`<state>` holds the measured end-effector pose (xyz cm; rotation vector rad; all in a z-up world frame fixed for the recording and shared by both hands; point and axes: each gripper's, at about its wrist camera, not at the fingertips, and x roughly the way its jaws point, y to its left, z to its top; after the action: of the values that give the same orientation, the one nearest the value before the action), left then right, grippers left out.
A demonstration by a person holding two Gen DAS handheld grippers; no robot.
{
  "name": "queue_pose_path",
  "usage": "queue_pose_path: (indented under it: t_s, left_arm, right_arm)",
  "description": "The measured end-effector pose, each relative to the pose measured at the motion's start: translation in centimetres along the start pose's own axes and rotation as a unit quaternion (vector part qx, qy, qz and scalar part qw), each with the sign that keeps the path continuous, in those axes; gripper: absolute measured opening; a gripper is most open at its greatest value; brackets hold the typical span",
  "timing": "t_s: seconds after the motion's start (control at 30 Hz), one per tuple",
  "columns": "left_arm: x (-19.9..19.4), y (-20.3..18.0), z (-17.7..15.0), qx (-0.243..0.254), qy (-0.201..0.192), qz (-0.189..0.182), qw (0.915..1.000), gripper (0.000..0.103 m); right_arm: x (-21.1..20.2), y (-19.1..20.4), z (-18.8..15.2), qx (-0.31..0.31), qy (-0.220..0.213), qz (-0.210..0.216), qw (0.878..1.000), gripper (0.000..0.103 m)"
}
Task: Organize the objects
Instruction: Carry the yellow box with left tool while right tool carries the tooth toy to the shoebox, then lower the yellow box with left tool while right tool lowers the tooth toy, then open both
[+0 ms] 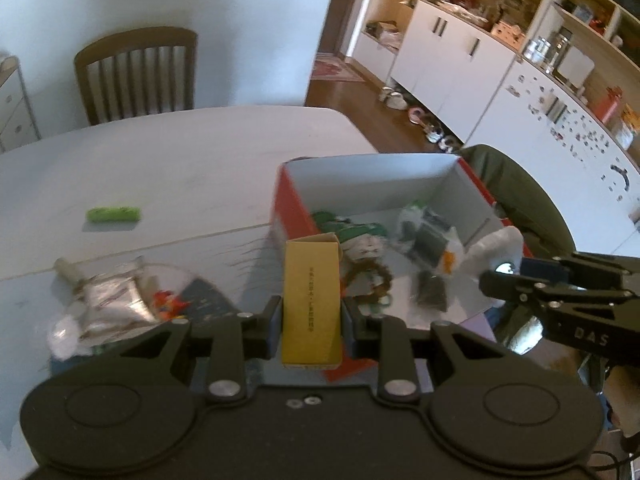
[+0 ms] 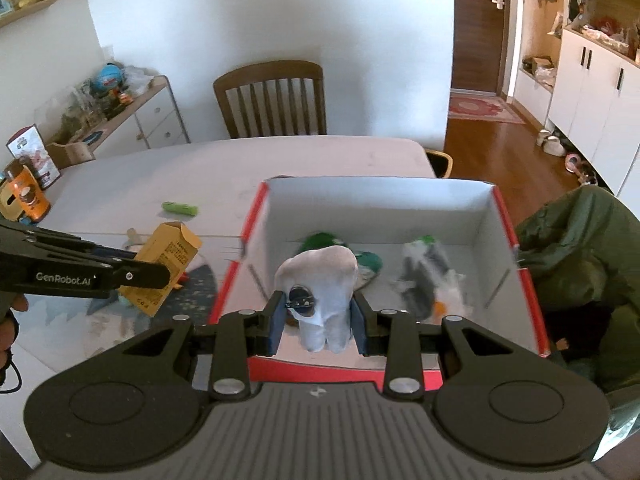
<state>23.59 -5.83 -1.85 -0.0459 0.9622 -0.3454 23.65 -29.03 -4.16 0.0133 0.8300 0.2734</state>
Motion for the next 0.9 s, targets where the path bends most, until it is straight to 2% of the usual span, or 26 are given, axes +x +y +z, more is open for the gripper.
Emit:
queue_pose_path:
  t_s: [0.43,0.73,0.9]
  left_arm:
    - [5.8,-6.8,2.3,0.027,0.027,-0.016,0.9991,0.028]
    - [10.9,-9.6,4.5,0.042,0.051,-0.011,0.9978,0.028]
    - [13.6,-10.7,4.9,0.052,0.069,-0.003,0.9962,0.028]
  right_arm:
    - [2.0,-6.5,-0.3,-0.007,0.028,-0.016,0.999,0.033]
    - [5.6,-10.6,-0.1,0.002,0.077,-0.024,0.997,0.033]
    - [7.3,-11.4,-0.2,-0.012,0.102,-0.013,0.995,0.033]
